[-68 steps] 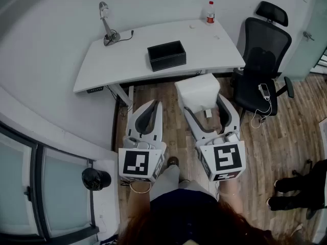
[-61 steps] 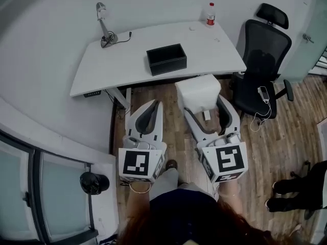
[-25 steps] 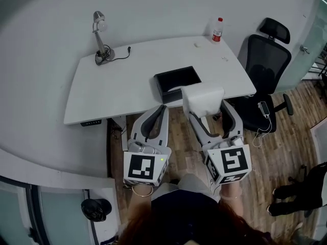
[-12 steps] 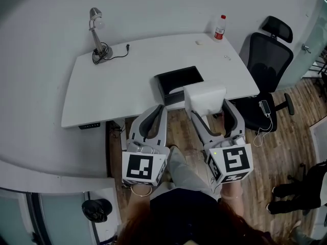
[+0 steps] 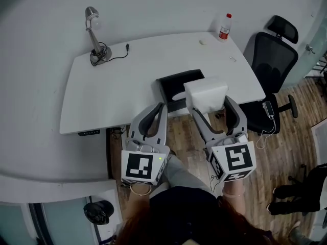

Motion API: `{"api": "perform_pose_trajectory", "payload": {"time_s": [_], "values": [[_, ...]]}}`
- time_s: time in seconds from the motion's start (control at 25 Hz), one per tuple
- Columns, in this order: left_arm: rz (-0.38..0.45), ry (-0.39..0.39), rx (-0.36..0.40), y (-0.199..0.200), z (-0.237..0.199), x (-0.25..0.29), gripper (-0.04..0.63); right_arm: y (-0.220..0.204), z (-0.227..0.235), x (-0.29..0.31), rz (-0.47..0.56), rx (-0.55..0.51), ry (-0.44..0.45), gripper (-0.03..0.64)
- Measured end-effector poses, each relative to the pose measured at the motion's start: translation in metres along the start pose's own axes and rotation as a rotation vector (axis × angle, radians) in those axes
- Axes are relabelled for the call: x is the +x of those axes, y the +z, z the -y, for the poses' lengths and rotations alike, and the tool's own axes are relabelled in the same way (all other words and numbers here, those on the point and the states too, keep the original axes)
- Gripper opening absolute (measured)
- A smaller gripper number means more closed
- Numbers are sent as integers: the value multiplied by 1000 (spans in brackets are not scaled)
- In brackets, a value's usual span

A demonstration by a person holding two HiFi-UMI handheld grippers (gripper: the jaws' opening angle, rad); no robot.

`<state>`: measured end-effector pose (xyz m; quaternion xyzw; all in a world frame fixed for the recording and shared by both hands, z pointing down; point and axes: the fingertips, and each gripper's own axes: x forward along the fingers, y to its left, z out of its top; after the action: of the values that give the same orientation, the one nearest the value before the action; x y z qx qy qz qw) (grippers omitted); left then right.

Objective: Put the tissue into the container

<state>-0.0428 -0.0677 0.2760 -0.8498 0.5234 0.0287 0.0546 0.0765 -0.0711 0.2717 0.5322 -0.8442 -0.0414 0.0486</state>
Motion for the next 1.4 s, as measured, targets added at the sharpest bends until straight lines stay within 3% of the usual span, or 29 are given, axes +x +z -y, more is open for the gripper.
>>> {"api": "perform_pose_trajectory", "payload": {"time_s": [1.4], "values": [[-32,-37,-51,-25,-78,115,32,-57,34,130,-267,61,21,379]]}}
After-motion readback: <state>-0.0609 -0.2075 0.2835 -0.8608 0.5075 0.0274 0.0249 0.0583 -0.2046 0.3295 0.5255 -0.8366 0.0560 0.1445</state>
